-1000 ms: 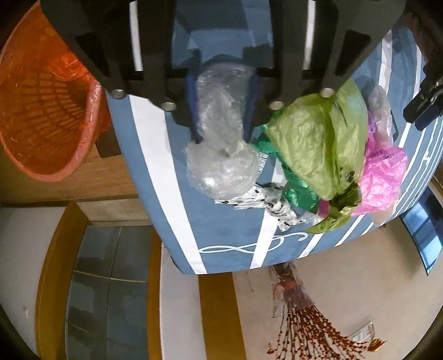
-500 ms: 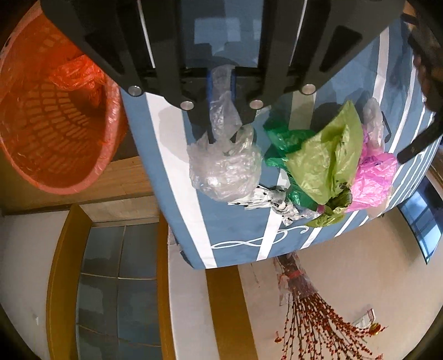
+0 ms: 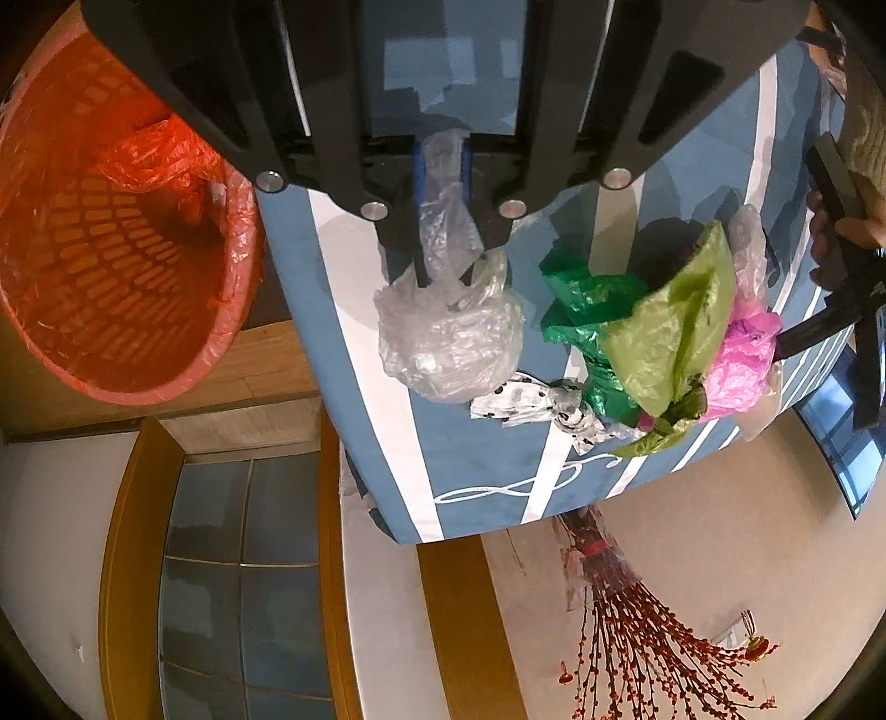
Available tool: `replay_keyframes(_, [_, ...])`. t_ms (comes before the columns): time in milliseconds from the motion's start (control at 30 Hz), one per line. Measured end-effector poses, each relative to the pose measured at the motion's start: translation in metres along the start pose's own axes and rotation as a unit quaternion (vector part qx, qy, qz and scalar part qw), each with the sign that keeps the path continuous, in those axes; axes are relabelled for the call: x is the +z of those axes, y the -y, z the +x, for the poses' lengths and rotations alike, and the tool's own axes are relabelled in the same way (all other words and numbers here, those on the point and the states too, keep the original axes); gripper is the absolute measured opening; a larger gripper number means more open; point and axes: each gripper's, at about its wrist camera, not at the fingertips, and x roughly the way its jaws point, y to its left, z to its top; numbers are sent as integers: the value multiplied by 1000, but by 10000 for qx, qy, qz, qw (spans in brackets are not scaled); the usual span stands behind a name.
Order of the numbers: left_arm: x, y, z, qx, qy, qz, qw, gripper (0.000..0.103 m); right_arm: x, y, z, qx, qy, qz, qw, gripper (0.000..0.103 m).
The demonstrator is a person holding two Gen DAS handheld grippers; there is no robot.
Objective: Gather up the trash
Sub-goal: 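Grasp a clear plastic bag with the right tool while the left tool grasps white paper, then lift the clear bag and white paper and carry them toward the orange basket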
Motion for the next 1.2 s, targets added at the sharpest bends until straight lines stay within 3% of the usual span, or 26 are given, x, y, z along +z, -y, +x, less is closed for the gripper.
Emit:
replay_keyframes(133, [5, 1, 8, -47, -41, 86, 9999, 83, -1, 1, 1, 1, -20, 12, 10000, 10])
replay_keyframes(267, [8, -1, 14, -275, -140, 51, 9995, 59, -1, 1, 1, 1, -20, 4, 10000, 10])
replay_keyframes(333, [8, -1, 15, -379, -158, 68, 9991, 42, -1, 0, 1, -3, -20, 10, 10000, 10])
replay_keyframes(500, [8, -2, 13, -484, -99, 60, 9988, 34, -1, 1, 1, -1, -20, 7, 10000, 10])
replay_keyframes(900, [-1, 0, -28, -393, 222, 30, 9990, 33, -3, 0, -17, 35, 122, 49, 9999, 10])
replay_keyframes(1200, [-6, 29, -85, -617, 505, 139, 9967, 33, -8, 3, -61, 32, 426, 70, 9991, 10])
